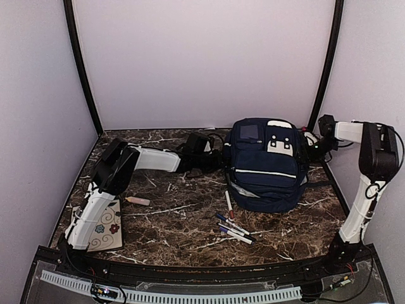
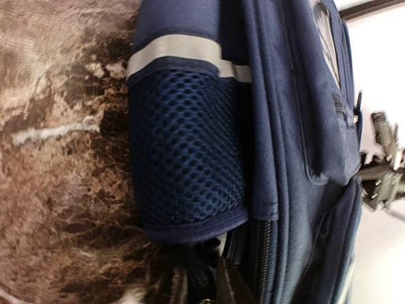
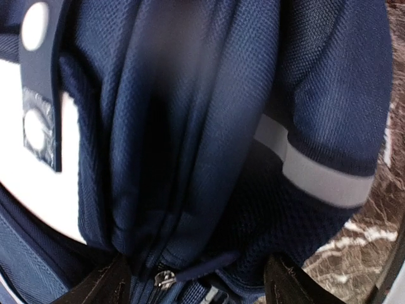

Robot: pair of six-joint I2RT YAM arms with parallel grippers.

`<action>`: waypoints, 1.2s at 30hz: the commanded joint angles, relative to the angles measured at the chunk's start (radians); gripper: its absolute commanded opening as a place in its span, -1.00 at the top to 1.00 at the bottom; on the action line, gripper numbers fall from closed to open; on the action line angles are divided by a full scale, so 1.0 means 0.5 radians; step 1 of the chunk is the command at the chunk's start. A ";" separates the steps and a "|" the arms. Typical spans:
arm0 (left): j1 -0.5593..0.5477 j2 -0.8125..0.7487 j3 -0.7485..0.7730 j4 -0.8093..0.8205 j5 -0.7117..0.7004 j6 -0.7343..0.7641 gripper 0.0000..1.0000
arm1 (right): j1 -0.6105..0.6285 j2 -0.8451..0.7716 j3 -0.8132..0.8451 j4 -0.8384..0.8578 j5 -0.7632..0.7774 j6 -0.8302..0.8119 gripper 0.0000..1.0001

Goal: Pack the student bag
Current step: Adjust the student bag at the center of the board.

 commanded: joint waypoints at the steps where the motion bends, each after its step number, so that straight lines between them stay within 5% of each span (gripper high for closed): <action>1: -0.011 -0.107 -0.053 0.107 0.103 0.033 0.76 | 0.026 0.164 0.187 -0.075 -0.230 0.013 -0.42; 7: -0.030 -0.348 -0.451 0.262 0.130 -0.004 1.00 | 0.104 0.396 0.458 -0.105 -0.303 0.012 -0.39; 22: -0.167 -0.837 -1.092 0.183 0.019 0.140 1.00 | 0.318 0.916 1.292 -0.151 -0.288 0.110 -0.38; 28: -0.170 -0.968 -1.171 -0.030 -0.088 0.321 0.34 | 0.317 0.579 1.096 -0.113 -0.279 0.111 -0.39; 36: -0.170 -1.122 -1.348 -0.133 -0.163 0.786 0.17 | 0.327 -0.049 0.550 -0.068 -0.431 0.004 -0.38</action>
